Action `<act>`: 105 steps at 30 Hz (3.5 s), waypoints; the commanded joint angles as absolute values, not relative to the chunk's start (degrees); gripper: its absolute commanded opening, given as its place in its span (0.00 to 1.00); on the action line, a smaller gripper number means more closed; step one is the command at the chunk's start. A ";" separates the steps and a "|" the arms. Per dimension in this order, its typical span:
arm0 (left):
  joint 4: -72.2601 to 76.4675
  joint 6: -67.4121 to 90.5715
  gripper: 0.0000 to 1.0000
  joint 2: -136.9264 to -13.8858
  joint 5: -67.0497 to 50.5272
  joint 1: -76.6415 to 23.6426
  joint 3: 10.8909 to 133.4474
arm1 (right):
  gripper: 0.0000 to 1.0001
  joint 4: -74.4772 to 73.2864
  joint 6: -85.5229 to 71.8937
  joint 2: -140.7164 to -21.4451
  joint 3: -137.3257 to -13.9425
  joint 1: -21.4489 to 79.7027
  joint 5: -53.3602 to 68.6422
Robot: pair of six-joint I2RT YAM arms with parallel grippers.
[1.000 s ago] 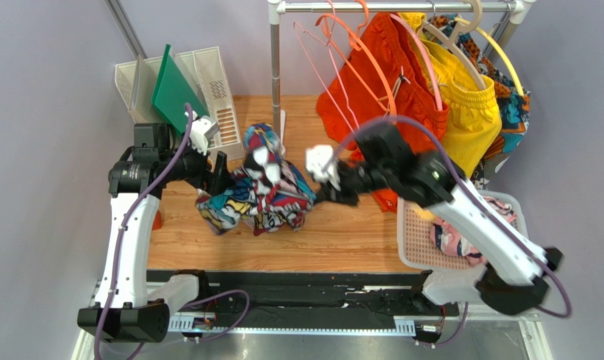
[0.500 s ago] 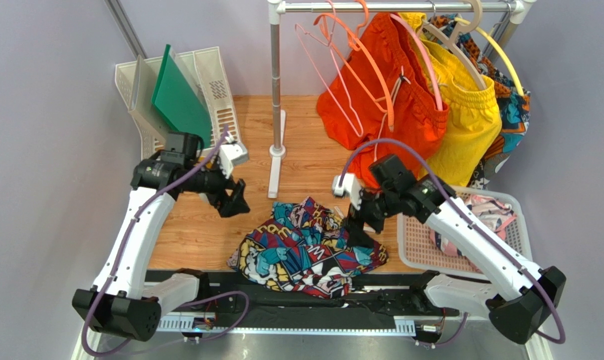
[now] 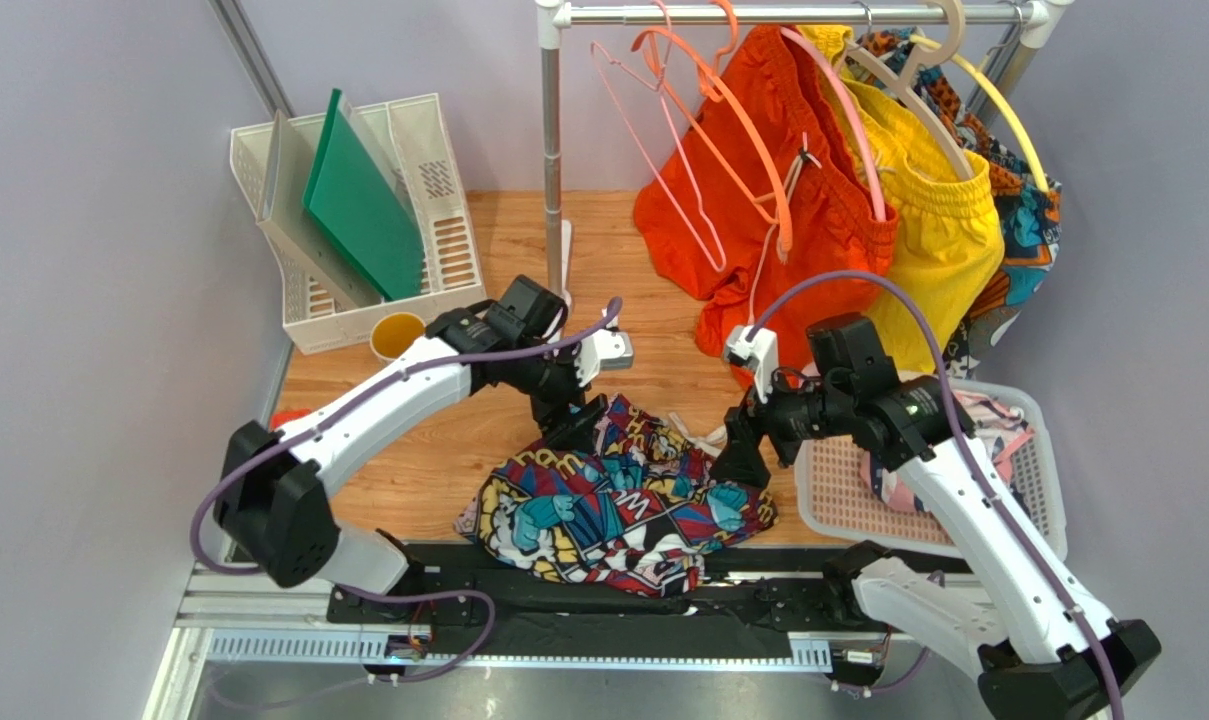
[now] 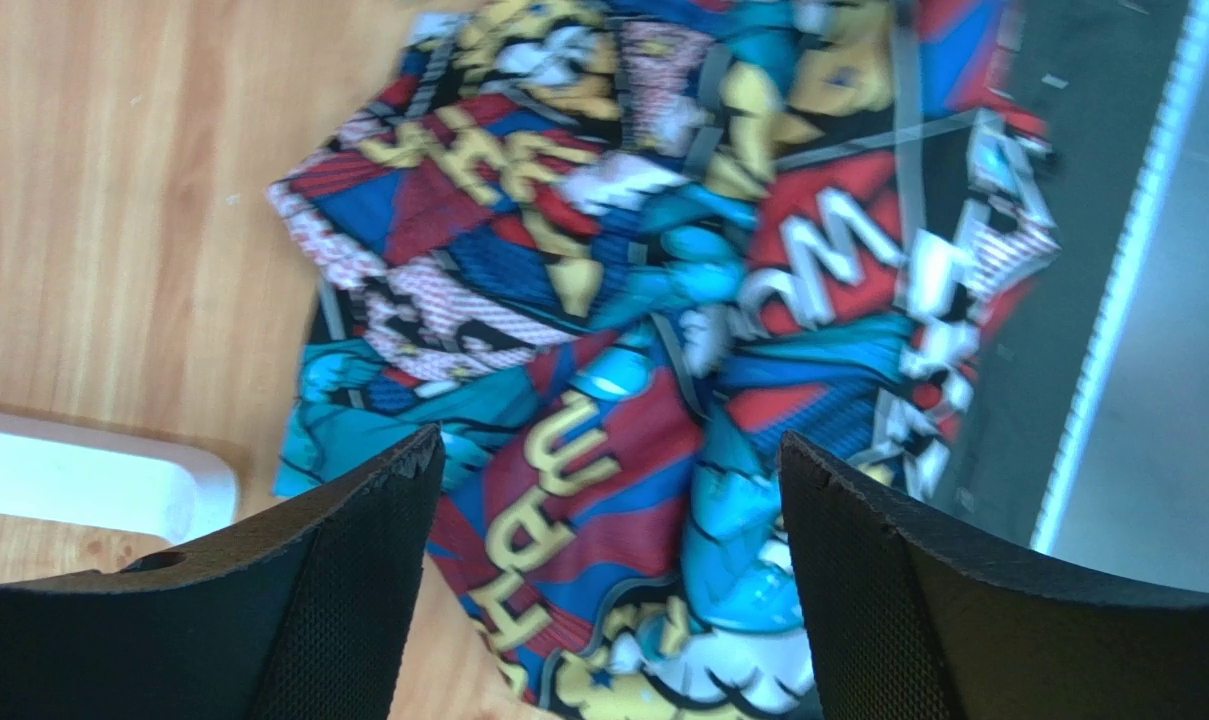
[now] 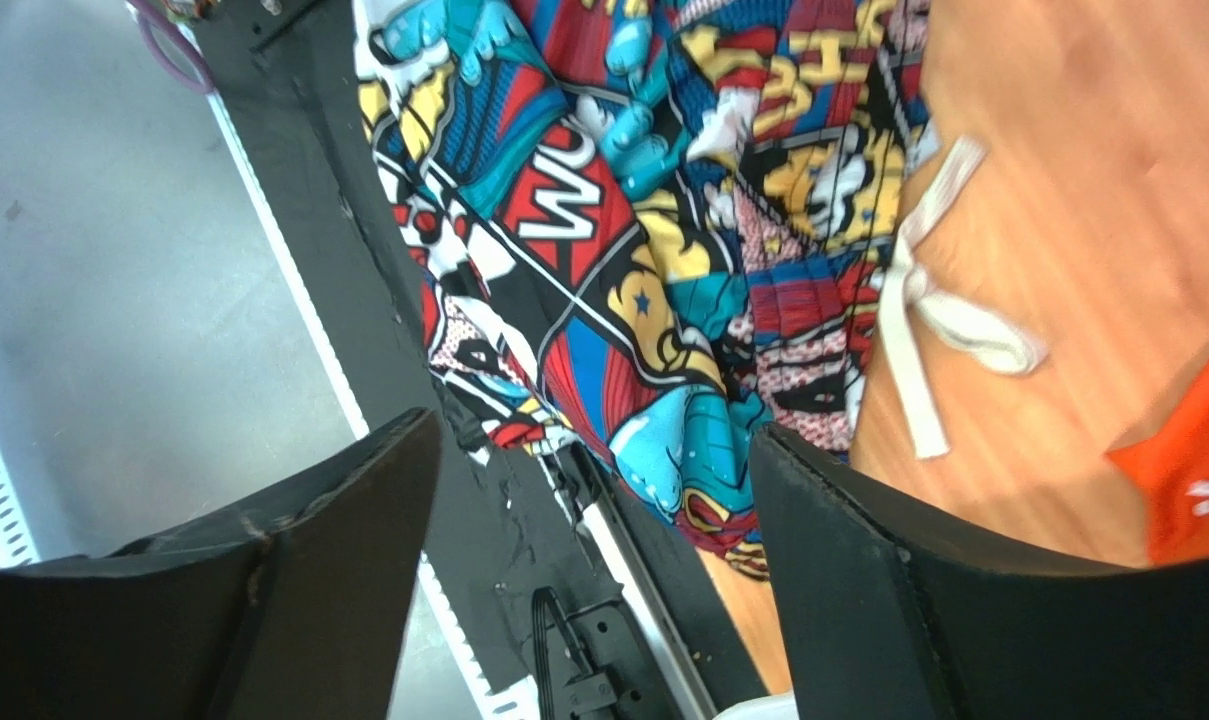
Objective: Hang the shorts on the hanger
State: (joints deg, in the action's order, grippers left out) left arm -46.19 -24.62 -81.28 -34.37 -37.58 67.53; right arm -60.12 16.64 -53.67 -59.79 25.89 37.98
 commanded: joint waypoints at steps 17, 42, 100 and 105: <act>-39.28 -16.18 0.86 -111.34 -27.84 -35.86 84.98 | 0.71 -66.09 29.09 -74.88 -61.61 26.10 27.95; -56.76 -38.54 0.00 -77.71 -41.31 -37.53 84.81 | 0.70 -63.73 31.30 -51.95 -62.49 26.19 31.73; -62.59 -49.85 0.00 -44.73 -19.07 -69.01 51.76 | 0.03 -34.01 58.65 -65.47 -38.58 55.37 21.29; -62.66 -37.83 0.00 -47.72 -23.46 -54.78 62.91 | 0.00 -36.82 50.99 -66.80 -51.98 49.68 12.23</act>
